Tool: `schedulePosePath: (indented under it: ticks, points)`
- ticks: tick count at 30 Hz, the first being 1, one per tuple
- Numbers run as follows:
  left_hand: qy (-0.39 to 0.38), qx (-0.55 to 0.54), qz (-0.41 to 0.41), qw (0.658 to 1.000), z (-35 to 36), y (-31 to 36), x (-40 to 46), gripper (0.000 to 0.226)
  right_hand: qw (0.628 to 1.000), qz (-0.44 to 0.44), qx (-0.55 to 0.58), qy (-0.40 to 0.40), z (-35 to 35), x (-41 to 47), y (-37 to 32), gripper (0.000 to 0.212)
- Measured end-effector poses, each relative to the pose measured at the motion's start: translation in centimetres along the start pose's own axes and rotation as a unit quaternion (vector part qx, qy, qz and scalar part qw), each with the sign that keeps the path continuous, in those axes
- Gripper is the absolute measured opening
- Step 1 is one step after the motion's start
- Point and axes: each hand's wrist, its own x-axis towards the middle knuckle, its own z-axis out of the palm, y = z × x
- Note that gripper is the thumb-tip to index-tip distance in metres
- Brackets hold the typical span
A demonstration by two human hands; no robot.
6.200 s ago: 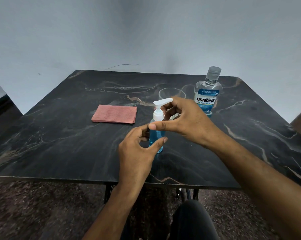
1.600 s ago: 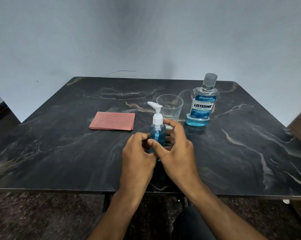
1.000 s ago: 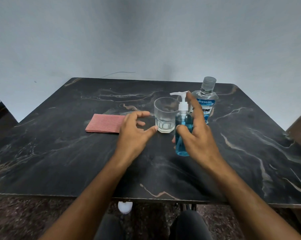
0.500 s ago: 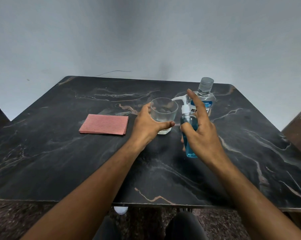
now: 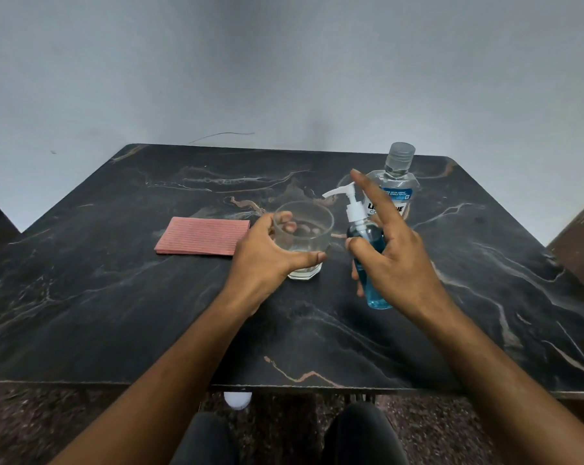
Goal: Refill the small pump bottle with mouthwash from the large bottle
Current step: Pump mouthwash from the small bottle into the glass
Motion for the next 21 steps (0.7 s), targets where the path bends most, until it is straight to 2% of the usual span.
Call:
schedulePosePath:
  ticks: [9, 15, 21]
  points:
    - [-0.017, -0.010, -0.016, 1.000, -3.0, -0.1, -4.7, 0.078, 0.994, 0.004, 0.023, -0.106, 0.2, -1.2, -0.3, 0.086]
    - [-0.027, -0.016, -0.016, 0.999, -3.0, 0.2, -5.6, 0.082, 0.992, -0.062, -0.016, -0.108, 0.6, -0.8, -0.2, 0.077]
    - [-0.037, -0.020, -0.005, 0.999, -2.3, -0.1, -5.7, 0.088, 0.991, -0.063, -0.014, -0.121, 0.6, -0.6, -0.6, 0.079]
